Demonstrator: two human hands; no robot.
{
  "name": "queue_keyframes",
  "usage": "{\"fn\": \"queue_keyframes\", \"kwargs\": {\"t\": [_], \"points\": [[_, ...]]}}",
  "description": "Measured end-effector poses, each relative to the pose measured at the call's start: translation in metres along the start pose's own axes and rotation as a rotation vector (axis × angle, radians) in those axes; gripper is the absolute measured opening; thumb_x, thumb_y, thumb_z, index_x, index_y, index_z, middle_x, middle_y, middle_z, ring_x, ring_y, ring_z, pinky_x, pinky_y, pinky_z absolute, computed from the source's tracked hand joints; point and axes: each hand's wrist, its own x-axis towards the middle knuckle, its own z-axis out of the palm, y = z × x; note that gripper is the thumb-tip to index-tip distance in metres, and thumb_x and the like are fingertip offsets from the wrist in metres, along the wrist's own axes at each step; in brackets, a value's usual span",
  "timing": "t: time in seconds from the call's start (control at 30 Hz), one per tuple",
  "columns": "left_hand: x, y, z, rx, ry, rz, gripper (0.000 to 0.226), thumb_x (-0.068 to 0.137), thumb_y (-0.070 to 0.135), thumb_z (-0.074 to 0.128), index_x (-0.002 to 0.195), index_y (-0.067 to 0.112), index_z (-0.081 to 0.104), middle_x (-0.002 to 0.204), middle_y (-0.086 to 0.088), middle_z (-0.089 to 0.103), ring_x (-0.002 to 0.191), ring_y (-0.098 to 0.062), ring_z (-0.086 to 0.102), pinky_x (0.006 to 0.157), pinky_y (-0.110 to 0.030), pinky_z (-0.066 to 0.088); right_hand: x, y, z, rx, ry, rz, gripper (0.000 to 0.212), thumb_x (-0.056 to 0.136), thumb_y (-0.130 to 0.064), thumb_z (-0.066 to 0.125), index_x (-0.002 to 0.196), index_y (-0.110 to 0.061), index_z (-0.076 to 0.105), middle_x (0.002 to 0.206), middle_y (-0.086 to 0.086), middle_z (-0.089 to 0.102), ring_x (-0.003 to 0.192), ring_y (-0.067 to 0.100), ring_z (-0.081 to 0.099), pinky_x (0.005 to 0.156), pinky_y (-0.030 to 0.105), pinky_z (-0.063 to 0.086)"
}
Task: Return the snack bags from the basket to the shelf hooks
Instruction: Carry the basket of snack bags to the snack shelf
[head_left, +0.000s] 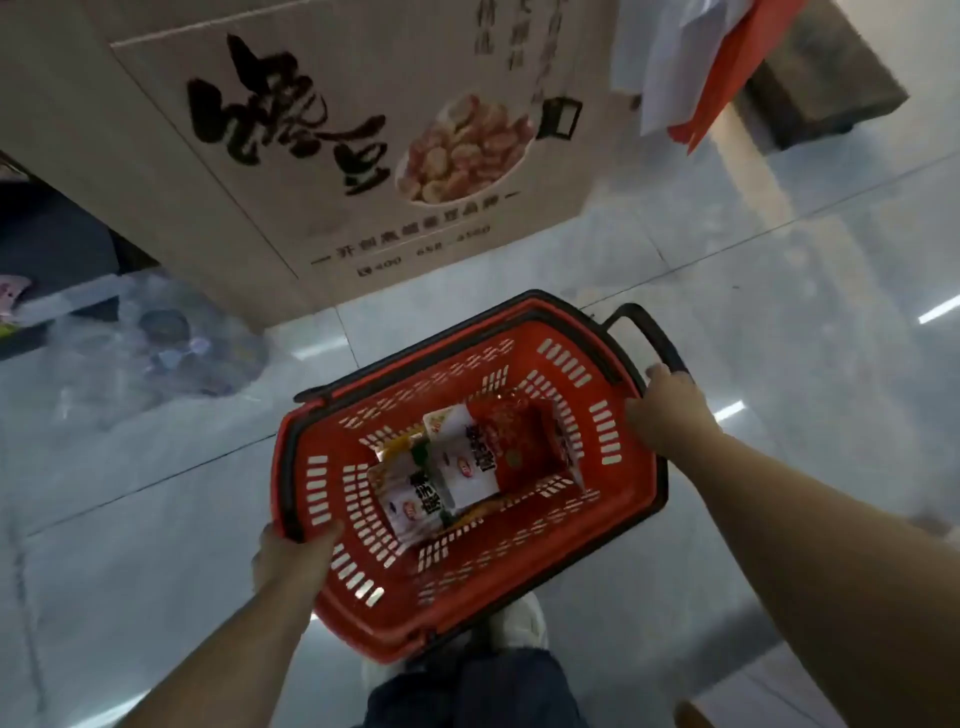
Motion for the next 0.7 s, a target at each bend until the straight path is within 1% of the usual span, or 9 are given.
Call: {"fn": "queue_keyframes", "kwargs": {"t": [0.07, 0.13, 0.23, 0.27, 0.33, 0.47, 0.6, 0.67, 0.7], "points": [[0.012, -0.004, 0.013, -0.025, 0.083, 0.036, 0.073, 0.073, 0.027, 0.08, 0.133, 0.004, 0.046, 0.123, -0.025, 0.061, 0.107, -0.045, 0.061, 0.09, -0.052, 0.052, 0.014, 0.002, 0.014, -0.051, 0.023, -0.029, 0.054, 0.088, -0.033, 0.055, 0.136, -0.012, 0.04, 0.132, 0.018, 0.047, 0.117, 0.039, 0.051, 0.096, 0.055, 0.047], [0.024, -0.004, 0.022, 0.0, 0.167, 0.063, 0.055, 0.085, 0.023, 0.069, 0.132, 0.006, 0.045, 0.119, -0.025, 0.062, 0.102, -0.046, 0.062, 0.082, -0.05, 0.051, 0.028, 0.0, 0.027, -0.064, -0.005, -0.044, 0.056, 0.086, -0.035, 0.058, 0.134, -0.013, 0.039, 0.129, 0.017, 0.049, 0.113, 0.039, 0.055, 0.094, 0.055, 0.049], [0.041, -0.006, 0.026, 0.011, 0.264, 0.19, 0.036, 0.096, 0.02, 0.053, 0.129, 0.008, 0.051, 0.112, -0.023, 0.066, 0.098, -0.044, 0.063, 0.076, -0.047, 0.05, 0.045, -0.005, 0.043, -0.013, 0.024, -0.047, 0.051, 0.088, -0.025, 0.059, 0.131, -0.01, 0.035, 0.128, 0.02, 0.047, 0.112, 0.041, 0.053, 0.093, 0.055, 0.048], [0.045, -0.003, 0.025, 0.007, 0.294, 0.231, 0.033, 0.097, 0.018, 0.049, 0.128, 0.008, 0.051, 0.112, -0.022, 0.066, 0.099, -0.044, 0.063, 0.076, -0.046, 0.049, 0.048, -0.006, 0.046, 0.007, 0.043, -0.039, 0.048, 0.089, -0.022, 0.058, 0.129, -0.009, 0.034, 0.128, 0.021, 0.046, 0.111, 0.041, 0.053, 0.092, 0.053, 0.048], [0.058, 0.002, 0.024, 0.0, 0.323, 0.302, 0.031, 0.097, 0.014, 0.047, 0.127, 0.008, 0.053, 0.112, -0.023, 0.066, 0.101, -0.044, 0.061, 0.081, -0.048, 0.049, 0.058, -0.004, 0.052, 0.046, 0.054, -0.02, 0.043, 0.091, -0.017, 0.056, 0.127, -0.008, 0.035, 0.126, 0.022, 0.048, 0.108, 0.042, 0.055, 0.087, 0.051, 0.048], [0.084, 0.015, 0.016, 0.013, 0.346, 0.379, 0.032, 0.094, 0.014, 0.051, 0.125, 0.006, 0.057, 0.112, -0.024, 0.066, 0.103, -0.046, 0.06, 0.088, -0.05, 0.048, 0.068, -0.004, 0.057, 0.087, 0.072, -0.027, 0.041, 0.091, -0.017, 0.056, 0.125, -0.009, 0.035, 0.121, 0.022, 0.052, 0.102, 0.042, 0.058, 0.081, 0.05, 0.05], [0.098, 0.036, -0.005, 0.028, 0.319, 0.45, 0.028, 0.09, 0.015, 0.056, 0.116, 0.01, 0.064, 0.103, -0.023, 0.069, 0.098, -0.045, 0.061, 0.081, -0.045, 0.048, 0.063, -0.012, 0.047, 0.101, 0.066, -0.05, 0.04, 0.093, -0.017, 0.052, 0.127, -0.005, 0.035, 0.124, 0.023, 0.051, 0.103, 0.042, 0.057, 0.084, 0.049, 0.051], [0.095, 0.05, -0.028, 0.023, 0.325, 0.476, 0.025, 0.088, 0.015, 0.057, 0.111, 0.011, 0.066, 0.098, -0.024, 0.068, 0.097, -0.046, 0.061, 0.079, -0.043, 0.047, 0.054, -0.019, 0.032, 0.121, 0.069, -0.066, 0.041, 0.093, -0.018, 0.053, 0.127, -0.003, 0.035, 0.12, 0.024, 0.053, 0.097, 0.04, 0.058, 0.078, 0.046, 0.051], [0.088, 0.057, -0.042, 0.017, 0.326, 0.485, 0.023, 0.088, 0.015, 0.058, 0.109, 0.01, 0.067, 0.094, -0.023, 0.068, 0.096, -0.045, 0.061, 0.078, -0.042, 0.046, 0.045, -0.023, 0.021, 0.129, 0.07, -0.079, 0.041, 0.092, -0.017, 0.054, 0.126, -0.002, 0.036, 0.118, 0.025, 0.055, 0.091, 0.038, 0.058, 0.073, 0.043, 0.05]]}}
